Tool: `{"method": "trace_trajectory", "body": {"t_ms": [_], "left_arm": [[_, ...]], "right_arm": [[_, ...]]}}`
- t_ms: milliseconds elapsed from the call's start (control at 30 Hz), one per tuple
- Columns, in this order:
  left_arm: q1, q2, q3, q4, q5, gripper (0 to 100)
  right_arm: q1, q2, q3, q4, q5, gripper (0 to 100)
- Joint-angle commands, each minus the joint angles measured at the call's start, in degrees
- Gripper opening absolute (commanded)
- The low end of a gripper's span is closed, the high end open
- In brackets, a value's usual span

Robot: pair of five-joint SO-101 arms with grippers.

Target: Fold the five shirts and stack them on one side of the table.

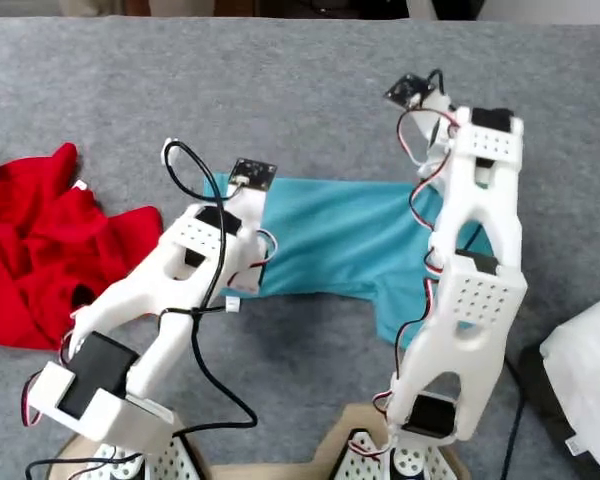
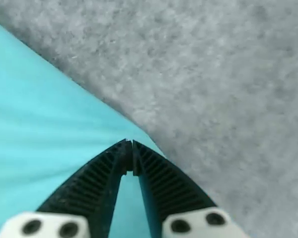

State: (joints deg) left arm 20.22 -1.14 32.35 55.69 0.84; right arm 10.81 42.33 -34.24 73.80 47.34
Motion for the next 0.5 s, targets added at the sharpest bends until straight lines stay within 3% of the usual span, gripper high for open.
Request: {"method": "trace_trajectory", "body": {"t_ms": [0,233,467], "left_arm": [[-4.92,-2.86,-9.49,0.18,0.09,2],[-10.11,1.98,-26.37,0.18,0.09,2],[-11.52,23.43,-38.24,-0.18,1.67,2]], "right_arm": [[0.75,-0.31,-9.45,6.42,-0.44,1.9],[3.56,-0.31,-20.09,16.88,-0.44,1.9],[10.07,-0.31,-22.90,24.26,0.53,1.9]]}}
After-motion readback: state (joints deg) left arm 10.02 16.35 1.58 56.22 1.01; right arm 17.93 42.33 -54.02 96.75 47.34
